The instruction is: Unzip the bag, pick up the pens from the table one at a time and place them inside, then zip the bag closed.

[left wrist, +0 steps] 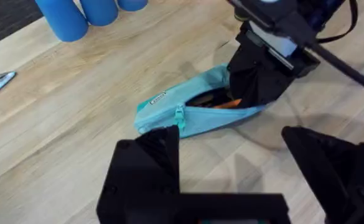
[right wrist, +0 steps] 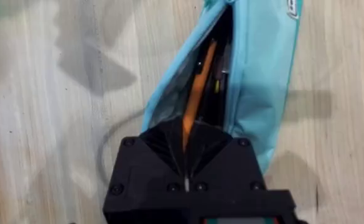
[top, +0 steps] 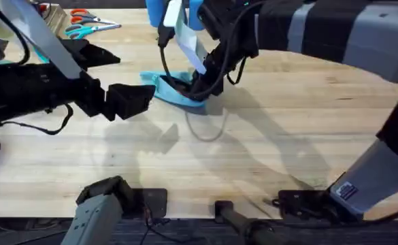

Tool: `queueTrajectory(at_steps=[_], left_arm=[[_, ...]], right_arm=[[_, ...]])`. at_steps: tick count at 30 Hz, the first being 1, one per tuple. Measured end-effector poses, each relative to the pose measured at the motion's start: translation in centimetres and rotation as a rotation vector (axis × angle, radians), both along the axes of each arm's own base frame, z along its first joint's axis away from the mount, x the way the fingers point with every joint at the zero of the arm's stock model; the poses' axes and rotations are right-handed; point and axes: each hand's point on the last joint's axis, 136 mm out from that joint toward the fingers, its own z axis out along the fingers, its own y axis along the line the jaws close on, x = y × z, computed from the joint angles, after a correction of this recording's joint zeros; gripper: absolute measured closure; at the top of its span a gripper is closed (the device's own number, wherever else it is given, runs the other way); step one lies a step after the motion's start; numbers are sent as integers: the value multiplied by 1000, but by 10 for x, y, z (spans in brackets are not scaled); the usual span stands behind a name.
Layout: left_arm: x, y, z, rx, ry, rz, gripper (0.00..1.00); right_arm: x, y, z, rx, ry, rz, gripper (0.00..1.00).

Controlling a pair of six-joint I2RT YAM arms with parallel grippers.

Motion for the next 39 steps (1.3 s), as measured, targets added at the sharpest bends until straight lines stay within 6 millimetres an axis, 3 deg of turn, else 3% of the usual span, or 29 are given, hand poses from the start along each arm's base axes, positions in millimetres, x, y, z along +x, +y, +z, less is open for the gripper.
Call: queueTrajectory(at_steps=[13, 14, 20, 21, 39], left_arm=[[0, 0, 0, 0, 0, 0, 8], [0, 0, 0, 0, 0, 0, 8], [0, 0, 0, 0, 0, 0, 8], [0, 0, 0, 0, 0, 0, 8], [0, 0, 0, 0, 0, 0, 8]], right_arm=[[3, -3, -2, -23, -14, -13, 964], [3, -3, -2, -25, -11, -20, 882], [6, -3, -3, -32, -13, -48, 45], [7, -3, -3, -33, -12, -54, 17], [10, -3, 5, -24, -26, -78, 4]])
